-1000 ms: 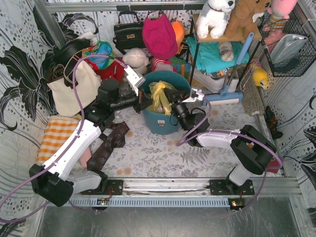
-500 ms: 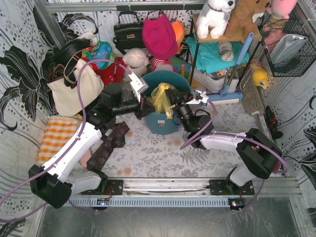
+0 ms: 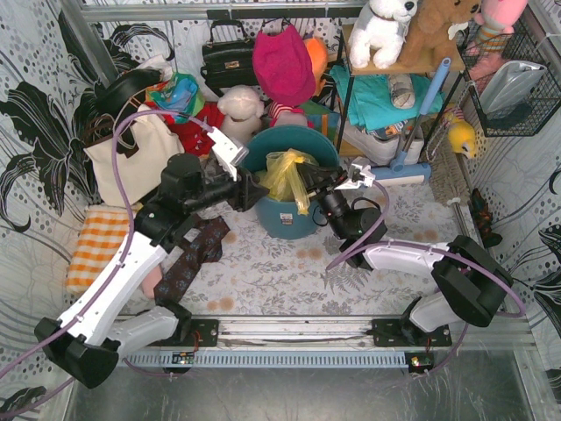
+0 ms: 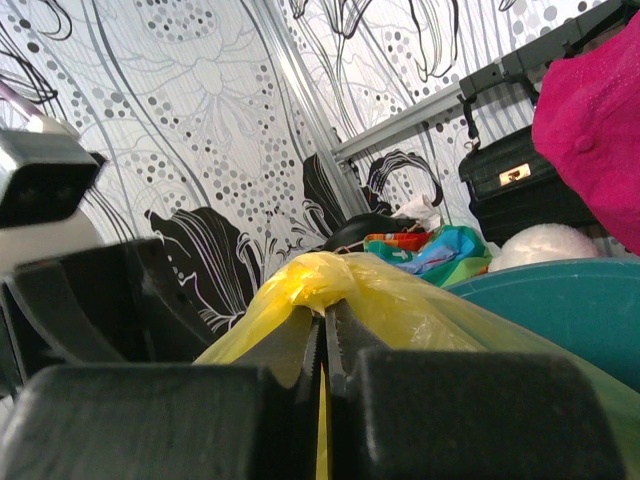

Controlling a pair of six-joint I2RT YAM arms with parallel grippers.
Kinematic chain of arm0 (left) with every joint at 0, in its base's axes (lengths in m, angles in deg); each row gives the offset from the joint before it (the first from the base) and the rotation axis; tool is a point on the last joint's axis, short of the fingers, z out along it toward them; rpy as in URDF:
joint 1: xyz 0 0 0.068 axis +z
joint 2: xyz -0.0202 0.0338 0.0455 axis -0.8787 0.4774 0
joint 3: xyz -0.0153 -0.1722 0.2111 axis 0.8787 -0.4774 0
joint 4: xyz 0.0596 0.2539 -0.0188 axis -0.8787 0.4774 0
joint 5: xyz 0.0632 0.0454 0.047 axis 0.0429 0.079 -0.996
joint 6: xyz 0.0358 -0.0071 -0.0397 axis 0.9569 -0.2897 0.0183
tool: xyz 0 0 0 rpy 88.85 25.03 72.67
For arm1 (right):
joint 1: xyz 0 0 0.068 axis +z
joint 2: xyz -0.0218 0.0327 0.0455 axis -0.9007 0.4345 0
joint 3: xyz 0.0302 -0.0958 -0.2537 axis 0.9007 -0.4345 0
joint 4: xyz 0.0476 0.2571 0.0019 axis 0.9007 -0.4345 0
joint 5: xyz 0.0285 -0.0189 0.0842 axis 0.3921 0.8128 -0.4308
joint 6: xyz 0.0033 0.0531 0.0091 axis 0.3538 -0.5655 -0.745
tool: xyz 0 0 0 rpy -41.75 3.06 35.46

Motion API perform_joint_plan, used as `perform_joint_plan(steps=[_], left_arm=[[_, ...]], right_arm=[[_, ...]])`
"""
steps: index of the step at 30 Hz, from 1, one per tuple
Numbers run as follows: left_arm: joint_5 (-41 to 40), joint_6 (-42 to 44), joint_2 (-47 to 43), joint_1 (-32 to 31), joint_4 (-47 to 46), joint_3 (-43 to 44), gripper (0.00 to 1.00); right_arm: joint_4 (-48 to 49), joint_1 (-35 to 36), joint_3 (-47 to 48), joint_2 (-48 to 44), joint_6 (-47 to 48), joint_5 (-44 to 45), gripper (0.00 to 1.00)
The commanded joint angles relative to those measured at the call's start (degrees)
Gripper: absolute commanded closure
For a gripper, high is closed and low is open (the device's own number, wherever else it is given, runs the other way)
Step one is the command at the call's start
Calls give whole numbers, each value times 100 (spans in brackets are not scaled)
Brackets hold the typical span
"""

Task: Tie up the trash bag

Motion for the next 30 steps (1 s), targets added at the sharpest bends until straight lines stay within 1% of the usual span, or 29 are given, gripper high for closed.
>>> perform_joint_plan(steps=[1, 6, 9, 11, 16, 19, 21, 24, 30], left_arm=[[-795, -204, -342, -16, -377, 304, 49], [-1253, -493, -456, -18, -684, 498, 47], [-1614, -757, -299, -18, -933, 690, 46], [-1611, -850, -35, -10, -956, 964, 46], [-1040, -1136, 741, -18, -906, 1751, 42], [-557, -1395, 1134, -12, -892, 2085, 42], [-283, -1472, 1352, -11, -714, 2284, 42], [-168, -1479, 1514, -14, -450, 2395, 44], [8, -1358, 1625, -17, 163, 2405, 44]], right_arm=[[-10, 25, 8, -129, -37, -280, 100], [-107, 20, 100, -53, -139, -532, 100], [-107, 21, 146, 25, -190, -662, 100], [-127, 24, 184, 75, -225, -752, 100], [-193, 24, 225, 114, -242, -840, 100], [-200, 24, 226, 118, -231, -841, 100], [-193, 25, 217, 111, -223, -832, 100], [-198, 25, 207, 79, -208, -829, 100], [-257, 25, 212, 21, -144, -826, 100]])
